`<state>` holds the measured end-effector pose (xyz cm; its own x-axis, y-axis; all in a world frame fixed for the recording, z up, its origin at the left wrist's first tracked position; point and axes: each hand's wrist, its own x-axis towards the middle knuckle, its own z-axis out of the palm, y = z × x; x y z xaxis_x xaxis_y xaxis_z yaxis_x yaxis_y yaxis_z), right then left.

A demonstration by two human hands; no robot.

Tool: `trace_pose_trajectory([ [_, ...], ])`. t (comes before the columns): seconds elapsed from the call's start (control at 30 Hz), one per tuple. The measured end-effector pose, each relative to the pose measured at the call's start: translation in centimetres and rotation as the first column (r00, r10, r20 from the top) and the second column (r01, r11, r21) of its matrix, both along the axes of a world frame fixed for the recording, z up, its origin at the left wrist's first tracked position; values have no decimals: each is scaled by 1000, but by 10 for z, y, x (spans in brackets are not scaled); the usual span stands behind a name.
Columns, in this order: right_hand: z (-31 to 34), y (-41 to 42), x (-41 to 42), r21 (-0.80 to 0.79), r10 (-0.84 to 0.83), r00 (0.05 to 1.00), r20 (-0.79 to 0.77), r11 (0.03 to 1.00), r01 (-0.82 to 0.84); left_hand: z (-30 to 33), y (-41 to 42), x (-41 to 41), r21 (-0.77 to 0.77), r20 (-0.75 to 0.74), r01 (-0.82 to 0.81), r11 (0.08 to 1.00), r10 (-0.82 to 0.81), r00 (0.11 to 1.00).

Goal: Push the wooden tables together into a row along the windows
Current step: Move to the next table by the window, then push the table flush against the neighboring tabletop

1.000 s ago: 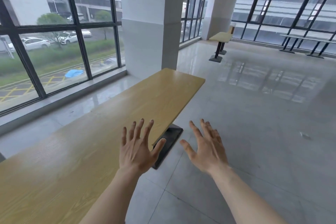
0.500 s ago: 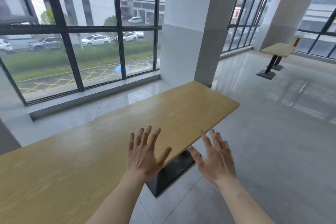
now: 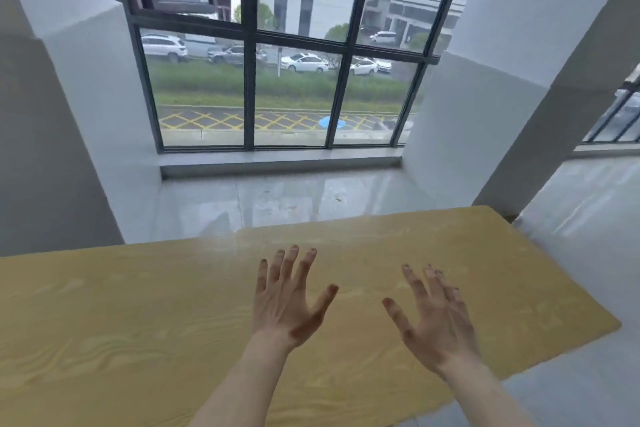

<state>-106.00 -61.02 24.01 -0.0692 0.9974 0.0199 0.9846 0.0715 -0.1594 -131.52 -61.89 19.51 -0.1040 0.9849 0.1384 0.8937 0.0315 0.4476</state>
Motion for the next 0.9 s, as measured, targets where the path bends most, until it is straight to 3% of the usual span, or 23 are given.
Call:
trace_pose_trajectory([
  [0.4, -66, 187, -87, -136, 225, 972, -73, 963, -233, -49, 105, -75, -124, -34, -255, 959, 252, 967],
  [0.9, -224, 421, -80, -224, 319, 947, -24, 922, -316, -180, 324, -57, -223, -145, -263, 939, 235, 961],
])
